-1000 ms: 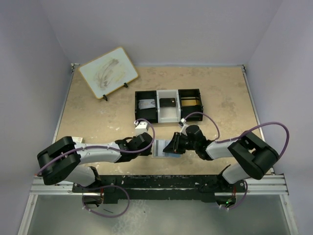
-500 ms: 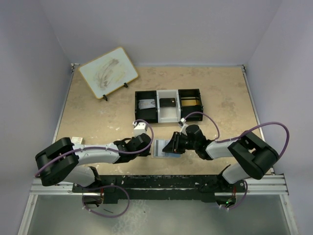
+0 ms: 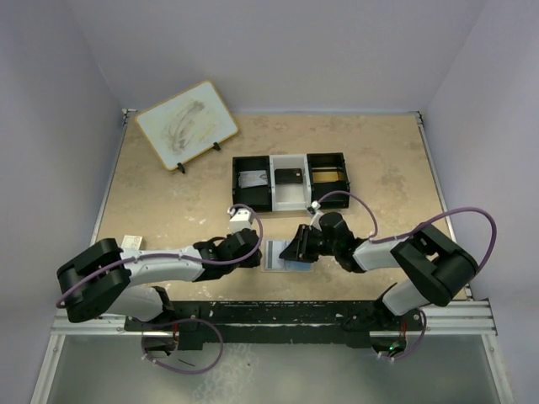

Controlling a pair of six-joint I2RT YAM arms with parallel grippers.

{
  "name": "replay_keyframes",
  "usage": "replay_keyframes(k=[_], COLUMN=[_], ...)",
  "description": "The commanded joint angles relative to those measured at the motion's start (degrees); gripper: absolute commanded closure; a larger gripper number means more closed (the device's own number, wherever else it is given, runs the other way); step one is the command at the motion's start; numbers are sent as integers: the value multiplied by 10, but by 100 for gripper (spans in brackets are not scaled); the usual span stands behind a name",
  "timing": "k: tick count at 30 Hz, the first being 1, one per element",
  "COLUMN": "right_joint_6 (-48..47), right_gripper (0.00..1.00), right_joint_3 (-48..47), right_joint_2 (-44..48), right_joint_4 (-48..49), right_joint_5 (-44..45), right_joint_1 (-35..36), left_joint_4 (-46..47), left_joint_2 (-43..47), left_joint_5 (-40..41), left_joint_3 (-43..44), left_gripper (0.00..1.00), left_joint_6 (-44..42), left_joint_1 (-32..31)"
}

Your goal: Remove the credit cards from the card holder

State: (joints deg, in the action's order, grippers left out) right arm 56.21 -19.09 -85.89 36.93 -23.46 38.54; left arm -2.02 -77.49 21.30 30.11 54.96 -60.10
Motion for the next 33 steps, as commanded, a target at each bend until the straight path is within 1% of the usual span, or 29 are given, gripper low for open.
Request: replay_keyframes(k=[1, 3, 4, 8, 11, 14, 15, 18, 22, 24, 26, 29, 31, 33], right_joint_6=[0, 0, 1, 5, 10, 15, 17, 26, 29, 26, 26, 26, 27, 26], right_gripper=[68, 67, 67, 68, 68, 69, 69, 70, 78, 80, 82, 82, 82, 89], right_joint_3=[-15, -13, -12, -10, -6, -2, -2, 1, 1, -2, -5, -9, -11, -8], right_joint_2=[-11, -13, -14, -15, -11, -7, -8, -9, -3, -4, -9, -19, -23, -26], right_joint_4=[-15, -13, -13, -10, -9, -6, -4, 9, 20, 32, 43, 43, 36, 42], right_joint_5=[23, 23, 24, 24, 30, 33, 34, 31, 29, 17, 2, -4, 3, 4], right_joint_1=[-2, -2, -2, -3, -3, -3, -3, -4, -6, -7, -10, -12, -12, -12], left_joint_4=[62, 96, 111, 119, 62, 43, 40, 26, 16, 11, 8, 6, 4, 3], left_joint_2=[40, 34, 24, -49, -84, -89, -86, -84, -76, -71, -66, -59, -54, -48], left_joint_5=[5, -11, -22, -62, -47, -41, -40, -37, -31, -27, -23, -18, -13, -8], left_joint_3=[18, 18, 21, 46, 64, 63, 60, 55, 49, 47, 46, 45, 45, 43], left_gripper=[73, 67, 65, 65, 74, 84, 86, 89, 92, 92, 92, 91, 85, 79], left_joint_6=[3, 1, 0, -6, 10, 10, 10, 7, 7, 7, 6, 5, 5, 6], left_joint_1=[-3, -3, -3, -3, -3, -7, -7, -8, -8, -8, -8, -8, -8, -8])
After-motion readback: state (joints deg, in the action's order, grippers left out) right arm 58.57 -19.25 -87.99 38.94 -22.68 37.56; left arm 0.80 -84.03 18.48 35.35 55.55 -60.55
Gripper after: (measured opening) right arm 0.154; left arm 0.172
